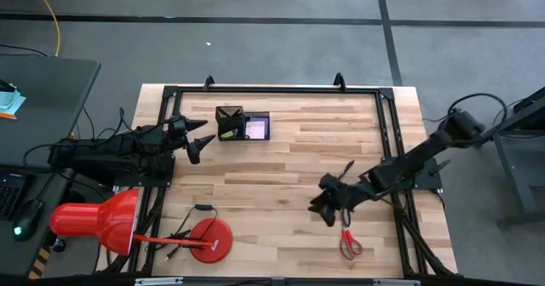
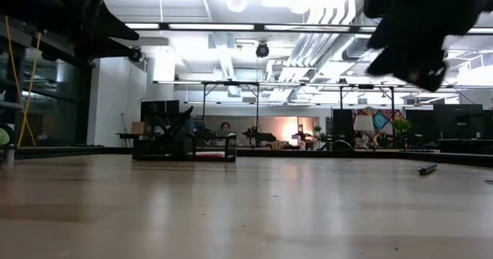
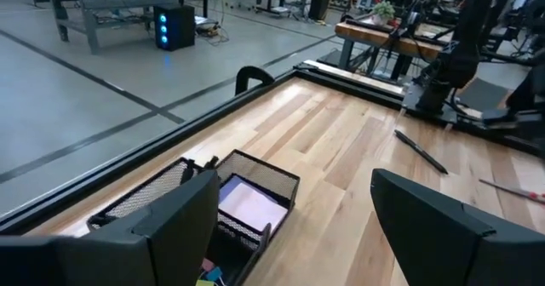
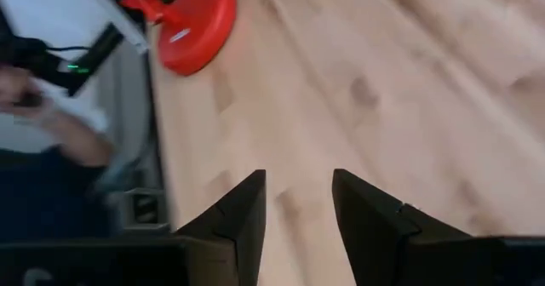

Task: Pick and place office supplies into organizer
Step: Put the red scissors into the desk organizer

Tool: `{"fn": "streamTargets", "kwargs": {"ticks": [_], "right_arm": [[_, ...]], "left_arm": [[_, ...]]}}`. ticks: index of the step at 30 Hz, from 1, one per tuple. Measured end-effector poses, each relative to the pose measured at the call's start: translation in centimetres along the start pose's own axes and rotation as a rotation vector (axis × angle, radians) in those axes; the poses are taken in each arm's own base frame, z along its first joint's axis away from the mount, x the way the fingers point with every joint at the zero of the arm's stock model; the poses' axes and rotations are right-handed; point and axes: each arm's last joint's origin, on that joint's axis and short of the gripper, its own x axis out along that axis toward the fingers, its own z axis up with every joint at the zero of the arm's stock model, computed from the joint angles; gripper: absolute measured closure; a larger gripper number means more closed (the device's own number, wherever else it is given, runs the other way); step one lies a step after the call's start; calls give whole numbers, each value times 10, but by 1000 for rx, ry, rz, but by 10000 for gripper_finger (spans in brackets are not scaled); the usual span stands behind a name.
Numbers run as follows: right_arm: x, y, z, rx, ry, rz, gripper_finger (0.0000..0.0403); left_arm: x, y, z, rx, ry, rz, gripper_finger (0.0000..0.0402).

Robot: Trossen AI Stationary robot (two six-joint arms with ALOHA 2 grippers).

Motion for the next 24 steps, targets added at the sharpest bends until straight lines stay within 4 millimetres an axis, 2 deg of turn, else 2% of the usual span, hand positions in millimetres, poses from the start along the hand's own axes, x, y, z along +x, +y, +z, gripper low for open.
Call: {"fn": "streamTargets", "kwargs": {"ticks": [6,12,17,24], "right_arm": [[-20,7,4,84,107,117,274],[-22,6,-2,439,196,79,274],[-27,11,-19,586,244,32,276],[-42,24,-52,686,256,-4,299]], "left_arm": [[0,1,2,40,-28,40,108],[0,1,5,31,-51,43,108],[0,0,5,28,-57,41,108],[0,0,5,18,-51,26,108]]}}
